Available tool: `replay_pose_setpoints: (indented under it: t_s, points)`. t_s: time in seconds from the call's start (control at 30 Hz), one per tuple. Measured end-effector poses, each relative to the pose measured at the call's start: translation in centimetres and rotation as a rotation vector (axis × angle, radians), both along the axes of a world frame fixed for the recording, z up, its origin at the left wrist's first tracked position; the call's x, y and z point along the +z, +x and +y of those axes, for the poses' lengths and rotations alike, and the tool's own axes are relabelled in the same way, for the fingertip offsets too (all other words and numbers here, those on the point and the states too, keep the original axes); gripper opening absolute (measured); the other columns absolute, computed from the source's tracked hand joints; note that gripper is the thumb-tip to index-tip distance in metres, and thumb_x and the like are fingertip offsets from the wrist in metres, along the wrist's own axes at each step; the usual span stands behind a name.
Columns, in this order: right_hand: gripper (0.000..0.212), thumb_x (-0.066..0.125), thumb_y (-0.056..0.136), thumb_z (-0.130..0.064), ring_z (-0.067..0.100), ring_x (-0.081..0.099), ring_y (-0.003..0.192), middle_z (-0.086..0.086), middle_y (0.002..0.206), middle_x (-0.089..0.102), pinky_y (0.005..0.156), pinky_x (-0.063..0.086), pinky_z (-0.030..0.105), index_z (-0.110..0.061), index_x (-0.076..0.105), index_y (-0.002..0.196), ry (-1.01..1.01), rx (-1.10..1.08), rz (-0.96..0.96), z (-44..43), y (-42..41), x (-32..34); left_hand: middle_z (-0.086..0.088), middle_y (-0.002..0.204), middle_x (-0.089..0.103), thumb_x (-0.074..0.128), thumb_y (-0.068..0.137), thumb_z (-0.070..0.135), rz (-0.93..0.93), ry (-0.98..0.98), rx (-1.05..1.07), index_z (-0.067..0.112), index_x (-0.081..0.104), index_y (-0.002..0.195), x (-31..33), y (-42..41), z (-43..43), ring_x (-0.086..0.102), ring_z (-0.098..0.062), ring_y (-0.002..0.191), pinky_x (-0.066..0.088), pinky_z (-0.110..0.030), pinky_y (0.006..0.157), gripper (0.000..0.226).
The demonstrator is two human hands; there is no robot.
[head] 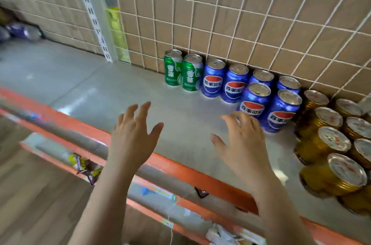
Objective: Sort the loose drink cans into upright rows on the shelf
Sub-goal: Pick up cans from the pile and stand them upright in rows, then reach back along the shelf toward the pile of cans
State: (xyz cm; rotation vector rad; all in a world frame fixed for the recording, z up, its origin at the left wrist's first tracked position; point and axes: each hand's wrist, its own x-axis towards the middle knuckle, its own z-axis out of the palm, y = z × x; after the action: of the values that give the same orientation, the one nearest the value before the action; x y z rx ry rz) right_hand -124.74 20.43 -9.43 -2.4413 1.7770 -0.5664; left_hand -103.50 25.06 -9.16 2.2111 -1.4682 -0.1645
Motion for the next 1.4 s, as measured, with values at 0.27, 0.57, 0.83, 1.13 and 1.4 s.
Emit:
replay_pose_setpoints:
  t_s: [0.27, 0.57, 0.83, 1.13, 1.4]
  points:
    - [0.047, 0.071, 0.079, -0.03, 0.041, 0.047, 0.108, 0.018, 0.119, 0.056, 0.089, 0.041, 0.046, -0.007, 0.059, 0.119, 0.02, 0.138, -0.043, 0.5, 17.4, -0.1, -0.019, 0.141, 0.038, 0.06, 0.087, 0.034, 0.057, -0.024, 0.275, 0.016, 0.039, 0.139, -0.7, 18.5, 6.6, 0.036, -0.04, 0.127, 0.029, -0.045, 0.104, 0.059]
    - [0.044, 0.072, 0.077, -0.028, 0.041, 0.051, 0.104, 0.017, 0.113, 0.057, 0.087, 0.044, 0.046, -0.008, 0.061, 0.114, 0.031, 0.333, -0.096, 2.5, 35.9, -0.5, -0.017, 0.142, 0.035, 0.06, 0.086, 0.038, 0.067, 0.003, 0.456, 0.02, 0.038, 0.141, -1.5, 33.8, 13.1, 0.027, -0.034, 0.134, 0.023, -0.043, 0.108, 0.062]
    - [0.047, 0.066, 0.082, -0.035, 0.037, 0.044, 0.114, 0.014, 0.122, 0.053, 0.092, 0.041, 0.045, -0.01, 0.057, 0.121, 0.098, 0.497, -0.107, 2.0, 47.7, -0.2, -0.009, 0.143, 0.034, 0.056, 0.087, 0.038, 0.149, 0.017, 0.623, 0.027, 0.035, 0.14, -1.2, 43.1, 16.9, 0.032, -0.033, 0.13, 0.033, -0.041, 0.099, 0.058]
    - [0.047, 0.065, 0.084, -0.035, 0.032, 0.044, 0.118, 0.01, 0.125, 0.051, 0.095, 0.038, 0.041, -0.013, 0.053, 0.124, 0.185, 0.633, -0.156, -0.9, 63.8, -1.5, -0.004, 0.143, 0.033, 0.055, 0.088, 0.039, 0.106, 0.109, 0.651, 0.03, 0.032, 0.14, -2.2, 56.6, 15.1, 0.034, -0.032, 0.129, 0.037, -0.042, 0.095, 0.057]
    - [0.04, 0.065, 0.083, -0.028, 0.031, 0.043, 0.115, 0.01, 0.12, 0.052, 0.096, 0.035, 0.038, -0.016, 0.057, 0.12, 0.186, 0.632, -0.225, -5.0, 79.3, 0.1, 0.002, 0.139, 0.036, 0.052, 0.089, 0.042, 0.086, 0.077, 0.599, 0.032, 0.033, 0.139, -1.3, 70.5, 10.7, 0.038, -0.025, 0.125, 0.041, -0.038, 0.09, 0.054]
